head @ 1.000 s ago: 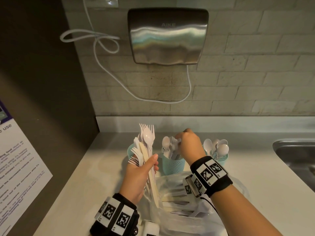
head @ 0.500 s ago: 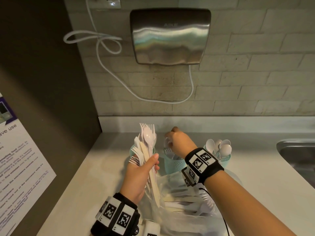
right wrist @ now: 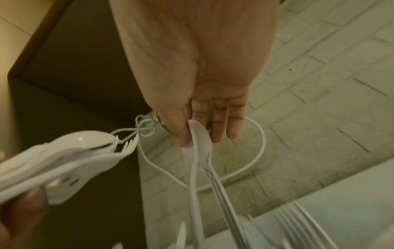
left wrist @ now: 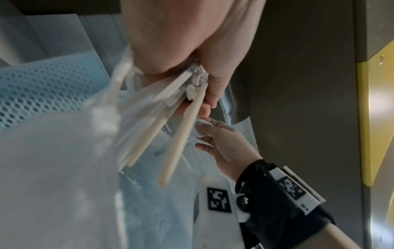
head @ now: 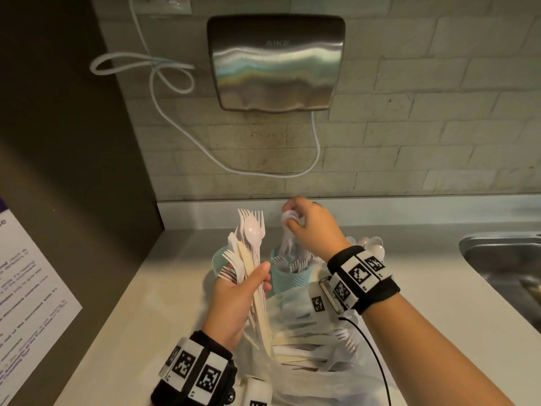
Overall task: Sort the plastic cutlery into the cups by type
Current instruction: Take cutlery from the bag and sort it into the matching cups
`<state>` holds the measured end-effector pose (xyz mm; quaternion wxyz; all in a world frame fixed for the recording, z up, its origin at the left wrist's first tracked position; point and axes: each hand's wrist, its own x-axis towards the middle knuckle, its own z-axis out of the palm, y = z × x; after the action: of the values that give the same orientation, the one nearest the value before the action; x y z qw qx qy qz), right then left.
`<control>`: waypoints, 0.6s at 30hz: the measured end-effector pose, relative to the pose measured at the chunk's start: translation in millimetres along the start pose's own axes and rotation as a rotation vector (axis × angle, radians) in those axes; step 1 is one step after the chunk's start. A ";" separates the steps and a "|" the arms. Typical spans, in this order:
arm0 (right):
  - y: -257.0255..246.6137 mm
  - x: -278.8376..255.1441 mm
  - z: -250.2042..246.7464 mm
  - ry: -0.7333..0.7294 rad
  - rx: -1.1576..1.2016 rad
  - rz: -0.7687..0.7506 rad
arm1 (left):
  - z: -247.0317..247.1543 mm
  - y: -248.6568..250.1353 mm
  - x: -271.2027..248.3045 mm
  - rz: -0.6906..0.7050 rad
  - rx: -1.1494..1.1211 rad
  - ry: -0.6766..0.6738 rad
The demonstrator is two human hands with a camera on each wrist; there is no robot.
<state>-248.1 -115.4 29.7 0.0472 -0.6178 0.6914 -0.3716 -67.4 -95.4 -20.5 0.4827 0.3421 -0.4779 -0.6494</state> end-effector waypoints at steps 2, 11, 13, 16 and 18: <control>-4.6 -2.5 -11.7 0.069 0.066 -0.030 | 3.3 1.4 -1.6 0.002 -0.003 -0.017; 15.7 -14.7 -88.3 0.287 0.057 0.072 | 15.2 4.6 -6.1 0.007 -0.017 -0.061; 32.4 -17.7 -99.5 0.276 -0.006 0.161 | 17.4 4.1 -6.8 0.000 -0.018 -0.061; 56.4 -22.4 -104.7 0.223 -0.081 0.286 | 20.1 2.7 -7.3 -0.006 -0.017 -0.061; 69.6 -25.3 -101.3 0.160 -0.162 0.355 | 21.0 2.3 -8.0 -0.003 -0.015 -0.063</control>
<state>-352.3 -49.5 52.7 0.0071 -0.4566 0.8185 -0.3486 -83.3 -81.9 -12.0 0.4690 0.3184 -0.4876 -0.6640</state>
